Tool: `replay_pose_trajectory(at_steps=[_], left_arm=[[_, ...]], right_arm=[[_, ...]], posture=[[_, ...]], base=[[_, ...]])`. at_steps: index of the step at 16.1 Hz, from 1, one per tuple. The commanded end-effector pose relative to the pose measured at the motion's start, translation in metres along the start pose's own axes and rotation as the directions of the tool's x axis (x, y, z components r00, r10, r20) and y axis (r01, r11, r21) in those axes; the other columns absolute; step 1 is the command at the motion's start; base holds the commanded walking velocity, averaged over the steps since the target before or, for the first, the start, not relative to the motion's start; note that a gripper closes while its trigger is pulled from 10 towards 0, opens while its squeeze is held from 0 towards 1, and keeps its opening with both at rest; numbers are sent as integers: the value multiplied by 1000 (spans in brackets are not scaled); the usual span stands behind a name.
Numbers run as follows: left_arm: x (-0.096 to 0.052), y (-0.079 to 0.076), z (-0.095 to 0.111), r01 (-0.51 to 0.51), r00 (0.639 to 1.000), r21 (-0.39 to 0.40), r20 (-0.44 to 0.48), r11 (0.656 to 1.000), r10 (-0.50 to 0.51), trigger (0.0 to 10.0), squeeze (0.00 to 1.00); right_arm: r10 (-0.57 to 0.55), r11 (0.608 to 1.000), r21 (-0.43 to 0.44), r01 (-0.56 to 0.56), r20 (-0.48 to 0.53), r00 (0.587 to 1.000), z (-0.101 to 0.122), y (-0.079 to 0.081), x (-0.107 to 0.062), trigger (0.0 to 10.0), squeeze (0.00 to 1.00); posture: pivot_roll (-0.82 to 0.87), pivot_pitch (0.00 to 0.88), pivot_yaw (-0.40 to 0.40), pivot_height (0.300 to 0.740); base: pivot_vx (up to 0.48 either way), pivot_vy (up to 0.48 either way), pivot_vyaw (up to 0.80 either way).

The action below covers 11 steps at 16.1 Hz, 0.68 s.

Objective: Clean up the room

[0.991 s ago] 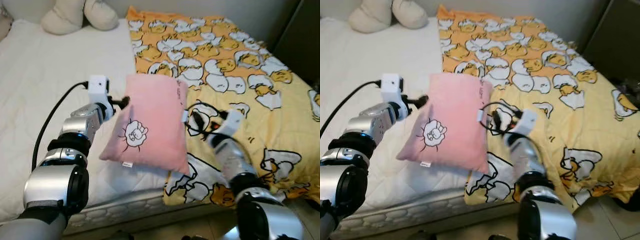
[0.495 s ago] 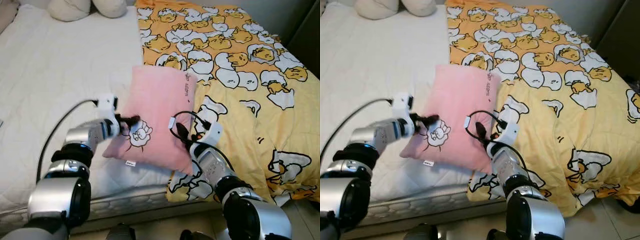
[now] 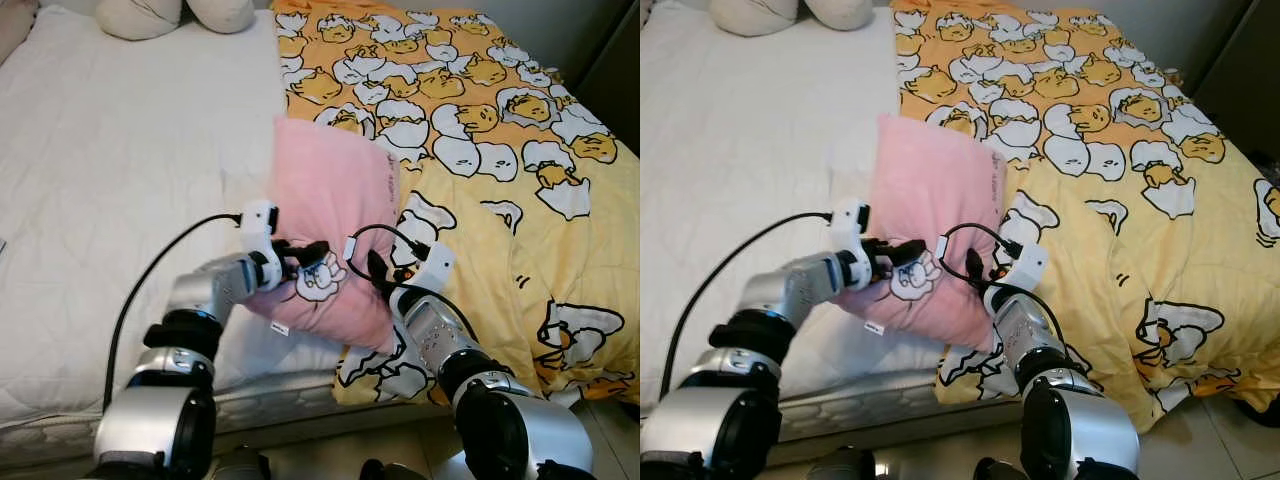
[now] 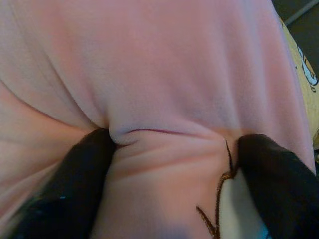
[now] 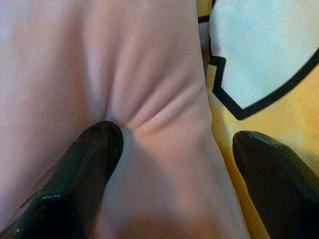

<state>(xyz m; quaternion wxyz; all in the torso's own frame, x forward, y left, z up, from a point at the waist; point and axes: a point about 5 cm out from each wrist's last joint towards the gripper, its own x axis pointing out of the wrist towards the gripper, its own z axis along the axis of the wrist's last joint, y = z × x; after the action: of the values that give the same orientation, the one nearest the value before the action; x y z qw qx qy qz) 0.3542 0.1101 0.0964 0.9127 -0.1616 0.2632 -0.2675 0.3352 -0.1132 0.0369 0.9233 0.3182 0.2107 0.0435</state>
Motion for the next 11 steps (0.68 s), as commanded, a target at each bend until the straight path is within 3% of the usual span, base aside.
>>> replay_pose_trajectory(at_steps=[1, 3, 9, 10, 11], left_arm=[[7, -8, -16, 19, 999, 17, -49, 1000, -18, 0, 0], [4, -6, -15, -6, 1000, 86, -10, 996, 7, 0, 0], [4, -10, -13, 21, 998, 108, 52, 994, -27, 0, 0], [5, -14, -6, 46, 991, 100, 119, 994, -57, 0, 0], [6, -16, -3, 63, 989, 113, 129, 992, -78, 0, 0]], right_arm=[[2, 1000, -14, -2, -12, 1000, -1, 4, 1, 0, 0], [-13, 1000, -5, 12, -19, 1000, -4, -3, -1, 0, 0], [-29, 1000, 9, 29, -21, 999, -8, -12, -5, 0, 0], [-29, 999, 44, 30, -12, 1000, -7, -13, -5, 0, 0], [-36, 998, 44, 36, -16, 999, -8, -14, -6, 0, 0]], posture=[[167, 104, -44, 740], [168, 98, -44, 740], [161, 86, -54, 740], [167, 74, -65, 740], [172, 65, -68, 740]], base=[[0, 0, 0], [0, 0, 0], [0, 0, 0], [0, 0, 0], [0, 0, 0]])
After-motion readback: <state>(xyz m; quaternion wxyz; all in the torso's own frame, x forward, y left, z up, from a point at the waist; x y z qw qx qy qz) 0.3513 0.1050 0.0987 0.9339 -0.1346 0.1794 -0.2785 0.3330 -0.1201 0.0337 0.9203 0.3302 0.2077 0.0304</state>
